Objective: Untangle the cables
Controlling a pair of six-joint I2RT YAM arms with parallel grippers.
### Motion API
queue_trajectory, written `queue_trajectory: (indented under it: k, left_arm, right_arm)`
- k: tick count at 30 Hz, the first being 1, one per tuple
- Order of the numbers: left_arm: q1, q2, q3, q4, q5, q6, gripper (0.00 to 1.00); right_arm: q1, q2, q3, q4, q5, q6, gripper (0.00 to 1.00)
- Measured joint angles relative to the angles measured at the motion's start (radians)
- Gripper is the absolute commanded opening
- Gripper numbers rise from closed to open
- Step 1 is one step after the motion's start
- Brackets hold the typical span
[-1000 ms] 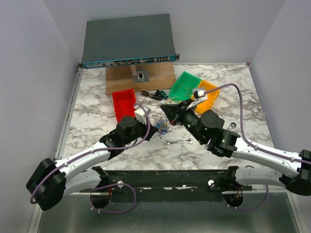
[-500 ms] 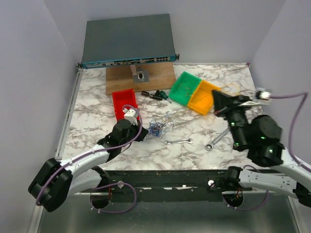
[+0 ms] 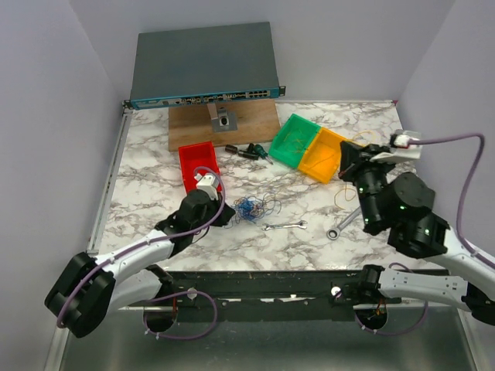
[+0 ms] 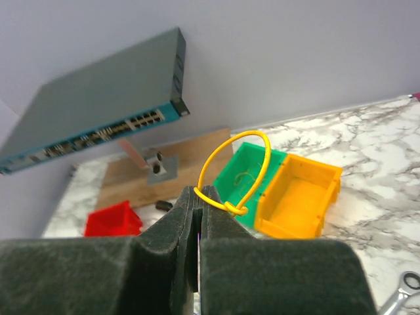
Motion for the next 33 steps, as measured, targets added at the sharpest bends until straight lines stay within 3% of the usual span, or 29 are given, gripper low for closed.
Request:
queue_trajectory:
  k: [6, 12, 19, 27, 29, 33]
  left_arm:
    - [0.003, -0.136, -0.017, -0.085, -0.079, -0.009, 0.0]
    - [0.032, -0.399, -0.048, -0.216, -0.205, -0.032, 0.0]
    - [0.062, -0.651, 0.012, -0.439, -0.355, -0.069, 0.0]
    - [0.198, -0.847, 0.138, -0.708, -0.584, -0.178, 0.0]
    - [0.209, -0.869, 0.149, -0.745, -0.631, -0.198, 0.0]
    - [0.212, -0.889, 0.146, -0.788, -0.677, -0.216, 0.0]
  right_arm:
    - [0.0, 0.089, 0.001, -0.039, 0.076, -0.037, 0.01]
    - [-0.079, 0.141, 0.003, -0.069, 0.084, -0.038, 0.01]
    - [-0.594, 0.319, 0.01, -0.261, -0.265, 0.183, 0.01]
    - [-1.283, 0.289, -0.087, -0.303, -0.679, 0.46, 0.01]
    - [-1.366, 0.268, -0.122, -0.307, -0.732, 0.509, 0.01]
    - [-1.378, 0.263, -0.159, -0.274, -0.863, 0.543, 0.01]
